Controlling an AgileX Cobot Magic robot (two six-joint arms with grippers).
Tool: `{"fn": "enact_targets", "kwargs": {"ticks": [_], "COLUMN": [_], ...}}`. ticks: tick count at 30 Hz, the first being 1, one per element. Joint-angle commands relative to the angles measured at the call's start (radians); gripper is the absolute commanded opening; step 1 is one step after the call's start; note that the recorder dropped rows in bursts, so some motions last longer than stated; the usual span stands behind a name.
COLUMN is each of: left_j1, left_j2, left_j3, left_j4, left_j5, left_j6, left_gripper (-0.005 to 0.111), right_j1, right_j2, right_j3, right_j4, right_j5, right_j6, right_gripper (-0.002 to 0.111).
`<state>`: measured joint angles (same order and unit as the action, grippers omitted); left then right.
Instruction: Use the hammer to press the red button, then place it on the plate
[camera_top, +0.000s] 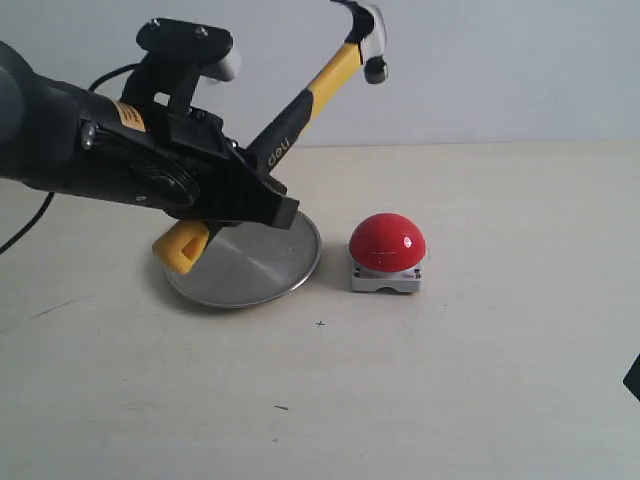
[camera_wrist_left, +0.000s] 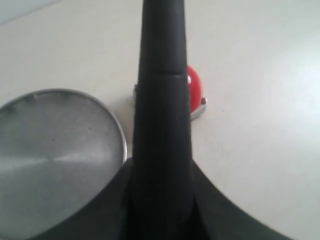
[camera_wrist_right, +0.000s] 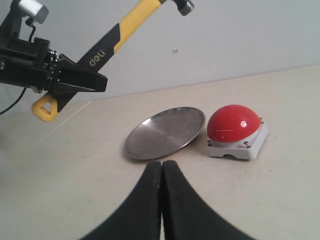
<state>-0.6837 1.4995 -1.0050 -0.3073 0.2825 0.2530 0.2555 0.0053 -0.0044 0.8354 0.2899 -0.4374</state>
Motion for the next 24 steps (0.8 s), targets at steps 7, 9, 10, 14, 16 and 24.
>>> {"fn": "enact_targets", "kwargs": {"ticks": [7, 9, 10, 14, 16, 24], "left_j1": [-0.004, -0.007, -0.015, -0.052, -0.063, 0.012], "left_j2": [0.041, 0.131, 0.171, 0.321, 0.357, 0.088], "left_j3": [-0.017, -0.017, -0.017, -0.017, -0.017, -0.091], "left_j4": [-0.017, -0.029, -0.029, -0.026, -0.021, -0.043], "left_j5": [-0.102, -0.05, -0.032, 0.025, 0.03, -0.016], "left_j6": [0.005, 0.005, 0.006, 0.071, 0.104, 0.106], "left_gripper": [0.0, 0.0, 0.0, 0.0, 0.0, 0.0], "right_j1": [0.001, 0.001, 0.001, 0.001, 0.001, 0.001], "right_j2": [-0.005, -0.005, -0.005, -0.005, -0.005, -0.005], "right_j3": [0.004, 0.004, 0.004, 0.004, 0.004, 0.004], "right_j4": [-0.01, -0.01, -0.01, -0.01, -0.01, -0.01], "right_j5": [0.002, 0.002, 0.002, 0.002, 0.002, 0.002], "right_j6": [-0.005, -0.005, -0.005, -0.005, -0.005, -0.005], "right_gripper": [0.0, 0.0, 0.0, 0.0, 0.0, 0.0]}}
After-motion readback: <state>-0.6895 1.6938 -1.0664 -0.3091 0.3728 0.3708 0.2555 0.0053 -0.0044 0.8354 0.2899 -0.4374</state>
